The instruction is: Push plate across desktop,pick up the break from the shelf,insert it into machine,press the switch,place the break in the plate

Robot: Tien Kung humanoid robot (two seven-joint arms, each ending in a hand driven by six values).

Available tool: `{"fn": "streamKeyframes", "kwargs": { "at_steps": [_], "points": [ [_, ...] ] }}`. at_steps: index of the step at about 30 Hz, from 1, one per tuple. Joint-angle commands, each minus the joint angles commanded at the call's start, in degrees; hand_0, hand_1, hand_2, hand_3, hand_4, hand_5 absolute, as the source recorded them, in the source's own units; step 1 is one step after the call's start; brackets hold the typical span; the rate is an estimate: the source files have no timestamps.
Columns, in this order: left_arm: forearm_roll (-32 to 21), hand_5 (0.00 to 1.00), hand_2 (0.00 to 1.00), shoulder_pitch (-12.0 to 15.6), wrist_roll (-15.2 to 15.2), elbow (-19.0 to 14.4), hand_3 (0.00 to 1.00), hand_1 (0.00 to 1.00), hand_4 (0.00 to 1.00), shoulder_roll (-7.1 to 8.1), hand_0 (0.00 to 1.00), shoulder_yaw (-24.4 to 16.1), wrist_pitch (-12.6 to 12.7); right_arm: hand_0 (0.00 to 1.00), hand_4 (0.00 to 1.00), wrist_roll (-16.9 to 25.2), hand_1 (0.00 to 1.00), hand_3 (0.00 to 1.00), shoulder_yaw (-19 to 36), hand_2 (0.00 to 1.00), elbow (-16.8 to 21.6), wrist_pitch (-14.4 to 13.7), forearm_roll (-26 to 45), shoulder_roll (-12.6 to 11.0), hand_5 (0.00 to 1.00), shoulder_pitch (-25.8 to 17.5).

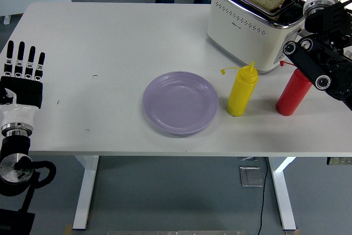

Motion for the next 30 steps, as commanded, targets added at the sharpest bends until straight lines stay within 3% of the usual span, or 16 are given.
{"fn": "streamKeyframes", "kwargs": {
  "at_steps": [4, 5, 10, 11, 16, 17, 22, 23, 25, 28, 29, 30],
  "points": [
    [-0.01, 0.998, 0.878, 0.04, -0.02, 0.00, 0.782, 0.879, 0.534, 0.00, 0.870, -0.02, -0.01, 0.539, 0.607, 1.79, 0.594, 0.740, 0.21, 0.625, 0.95, 0.00, 0.97, -0.50, 0.072, -0.32],
    [0.00, 0.998, 0.878, 0.06, 0.00, 0.00, 0.779, 0.878, 0.533, -0.01, 0.870, -0.01, -0.02, 0.670, 0.634, 2.33, 0.682, 0.785, 0.37, 0.720, 1.40, 0.00, 0.83, -0.69, 0.090, -0.38],
    [0.00, 0.998, 0.878, 0.08, 0.01, 0.06, 0.779, 0.878, 0.533, -0.07, 0.870, 0.10, 0.00, 0.670, 0.634, 4.36, 0.682, 0.785, 1.59, 0.720, 3.47, 0.00, 0.61, -1.54, 0.090, -0.48],
    [0.00, 0.998, 0.878, 0.06, 0.02, 0.07, 0.779, 0.878, 0.533, -0.07, 0.871, 0.13, 0.00, 0.732, 0.651, 4.47, 0.716, 0.817, 2.22, 0.765, 4.16, 0.00, 0.16, -1.86, 0.116, -0.56],
    [0.00, 0.998, 0.878, 0.11, -0.01, 0.07, 0.779, 0.878, 0.533, -0.03, 0.871, 0.14, 0.02, 0.732, 0.651, 2.21, 0.716, 0.817, 4.38, 0.765, 8.58, 0.00, -2.25, -5.14, 0.116, -1.53],
    [0.00, 0.998, 0.878, 0.11, -0.01, 0.06, 0.778, 0.878, 0.532, -0.02, 0.871, 0.13, 0.02, 0.622, 0.609, 1.85, 0.642, 0.818, 4.50, 0.684, 9.07, 0.00, -2.54, -5.55, 0.123, -1.65],
    [0.08, 0.998, 0.878, 0.17, -0.01, -0.14, 0.778, 0.878, 0.532, 0.13, 0.871, -0.18, 0.00, 0.622, 0.609, -1.04, 0.642, 0.818, 5.25, 0.684, 14.39, 0.00, -2.86, -11.40, 0.123, -4.01],
    [0.09, 0.998, 0.877, 0.17, -0.01, -0.19, 0.778, 0.877, 0.532, 0.12, 0.871, -0.29, -0.01, 0.351, 0.404, -1.59, 0.409, 0.760, 5.31, 0.475, 15.51, 0.05, -3.15, -12.79, 0.091, -4.76],
    [0.11, 0.998, 0.877, 0.18, -0.01, -0.22, 0.778, 0.877, 0.532, 0.12, 0.871, -0.39, -0.01, 0.351, 0.404, -2.08, 0.409, 0.760, 5.40, 0.475, 16.71, 0.31, -3.36, -14.51, 0.091, -5.47],
    [0.21, 0.998, 0.877, 0.24, -0.02, -0.30, 0.778, 0.877, 0.532, 0.12, 0.871, -0.59, -0.03, 0.351, 0.404, -1.99, 0.409, 0.760, 6.10, 0.475, 18.71, 4.75, -3.69, -18.20, 0.091, -7.65],
    [0.20, 0.998, 0.877, 0.22, -0.02, -0.29, 0.777, 0.878, 0.533, 0.12, 0.871, -0.61, -0.02, 0.298, 0.399, -1.31, 0.278, 0.629, 6.28, 0.357, 18.93, 6.18, -3.79, -19.20, 0.002, -8.31],
    [0.20, 0.998, 0.877, 0.20, -0.01, -0.30, 0.777, 0.878, 0.533, 0.12, 0.871, -0.61, -0.02, 0.298, 0.399, -0.37, 0.278, 0.629, 6.42, 0.357, 19.03, 8.23, -4.34, -20.29, 0.002, -9.00]
  ]
}}
